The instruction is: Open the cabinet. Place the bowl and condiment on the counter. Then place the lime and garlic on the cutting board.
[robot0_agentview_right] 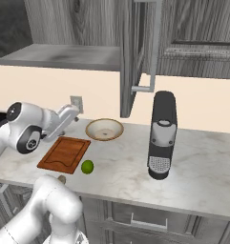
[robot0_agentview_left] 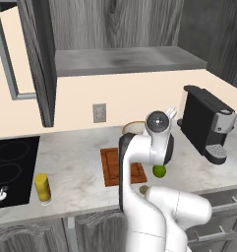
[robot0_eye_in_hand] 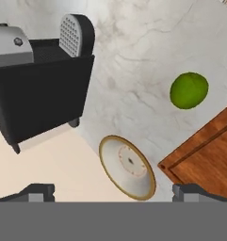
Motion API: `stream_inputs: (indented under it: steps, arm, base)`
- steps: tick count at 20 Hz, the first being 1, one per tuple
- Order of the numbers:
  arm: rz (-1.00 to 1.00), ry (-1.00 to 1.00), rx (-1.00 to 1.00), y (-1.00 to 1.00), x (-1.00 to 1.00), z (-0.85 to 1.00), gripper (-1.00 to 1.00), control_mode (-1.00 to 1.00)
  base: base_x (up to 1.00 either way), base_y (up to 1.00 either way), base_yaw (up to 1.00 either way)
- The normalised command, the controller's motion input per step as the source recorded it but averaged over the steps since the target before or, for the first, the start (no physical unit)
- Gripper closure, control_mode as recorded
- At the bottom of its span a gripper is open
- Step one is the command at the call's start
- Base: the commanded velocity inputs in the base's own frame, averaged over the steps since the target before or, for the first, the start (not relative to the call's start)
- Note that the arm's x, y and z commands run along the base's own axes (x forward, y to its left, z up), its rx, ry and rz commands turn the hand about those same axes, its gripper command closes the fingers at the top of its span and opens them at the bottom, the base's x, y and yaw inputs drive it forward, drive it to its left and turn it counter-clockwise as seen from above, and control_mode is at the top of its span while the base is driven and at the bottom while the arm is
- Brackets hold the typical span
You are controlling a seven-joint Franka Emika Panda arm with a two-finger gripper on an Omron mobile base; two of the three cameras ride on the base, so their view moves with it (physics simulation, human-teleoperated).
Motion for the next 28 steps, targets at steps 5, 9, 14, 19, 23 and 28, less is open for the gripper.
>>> stream_inputs:
  steps: [5, 9, 14, 19, 23, 28]
  arm:
    - [-0.09, -0.03, 0.01, 0.02, -0.07, 0.0, -1.0, -1.0]
    - [0.0, 0.06, -0.26, 0.0, -0.43, 0.0, -1.0, -1.0]
    - [-0.02, 0.34, -0.31, 0.0, -0.29, 0.0, -1.0, -1.0]
    - [0.09, 0.64, -0.28, 0.0, -0.16, 0.08, -1.0, -1.0]
    - [0.18, 0.76, -0.21, 0.0, -0.22, 0.27, -1.0, -1.0]
    - [0.33, 0.81, -0.22, 0.0, -0.23, 0.02, -1.0, -1.0]
  base:
    - [0.0, 0.0, 0.0]
    - [0.0, 0.0, 0.0]
    - [0.0, 0.0, 0.0]
    - [0.0, 0.0, 0.0]
    - [0.0, 0.0, 0.0]
    - [0.0, 0.0, 0.0]
